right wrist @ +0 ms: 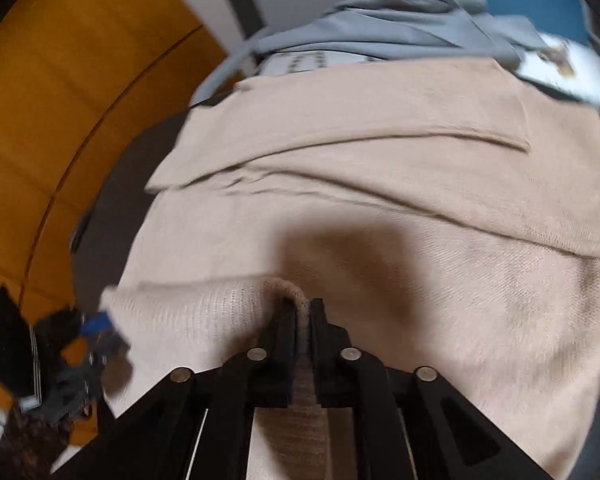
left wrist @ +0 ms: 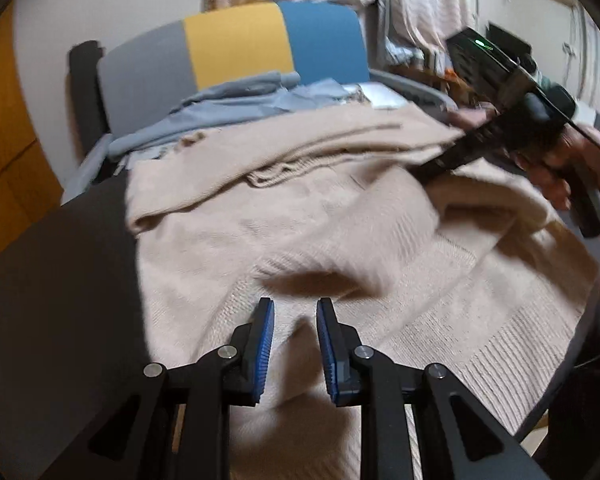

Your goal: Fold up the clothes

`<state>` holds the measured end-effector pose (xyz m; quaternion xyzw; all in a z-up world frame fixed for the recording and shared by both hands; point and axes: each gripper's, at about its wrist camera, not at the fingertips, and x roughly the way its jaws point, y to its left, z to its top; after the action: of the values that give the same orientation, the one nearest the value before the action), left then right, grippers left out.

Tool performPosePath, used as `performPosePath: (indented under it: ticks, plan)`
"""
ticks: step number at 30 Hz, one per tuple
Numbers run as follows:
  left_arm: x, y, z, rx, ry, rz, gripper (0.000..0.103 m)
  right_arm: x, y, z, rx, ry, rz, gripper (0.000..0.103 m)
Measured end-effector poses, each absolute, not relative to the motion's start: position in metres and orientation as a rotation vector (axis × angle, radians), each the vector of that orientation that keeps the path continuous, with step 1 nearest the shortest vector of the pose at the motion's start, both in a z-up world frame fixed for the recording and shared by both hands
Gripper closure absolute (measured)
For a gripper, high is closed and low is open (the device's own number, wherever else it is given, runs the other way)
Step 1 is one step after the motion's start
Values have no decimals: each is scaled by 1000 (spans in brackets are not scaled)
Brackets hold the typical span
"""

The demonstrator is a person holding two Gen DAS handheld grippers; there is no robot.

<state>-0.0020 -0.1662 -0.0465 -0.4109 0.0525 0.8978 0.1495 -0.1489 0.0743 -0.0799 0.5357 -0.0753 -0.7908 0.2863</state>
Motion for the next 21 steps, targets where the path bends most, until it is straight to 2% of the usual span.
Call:
performPosePath:
  ticks: [2, 5, 9, 14, 16, 19, 21]
  plan:
    - [-13, -164, -48, -1205, 134, 2559, 82, -147, 83, -77, 1404, -203, -2170, 75]
    - [-31, -162, -49, -1241, 109, 2527, 82, -134, 99, -60, 1307, -160, -2281, 72]
    - [-53, -158, -51, -1287, 75, 2484, 82, -102, 115, -33, 1166, -5, -2381, 72]
    - [-88, -170, -37, -1288, -179, 2459, 82, -67, 106, -21, 1020, 159, -2282, 72]
    - [-102, -175, -33, -1294, -286, 2427, 82, -61, 91, -27, 1009, 282, -2254, 71]
    - [-112, -183, -37, -1377, -255, 2462, 82, -50, 68, -39, 975, 470, -2189, 71]
    - [-106, -189, -40, -1386, -246, 2474, 82, -42, 63, -40, 966, 456, -2099, 80]
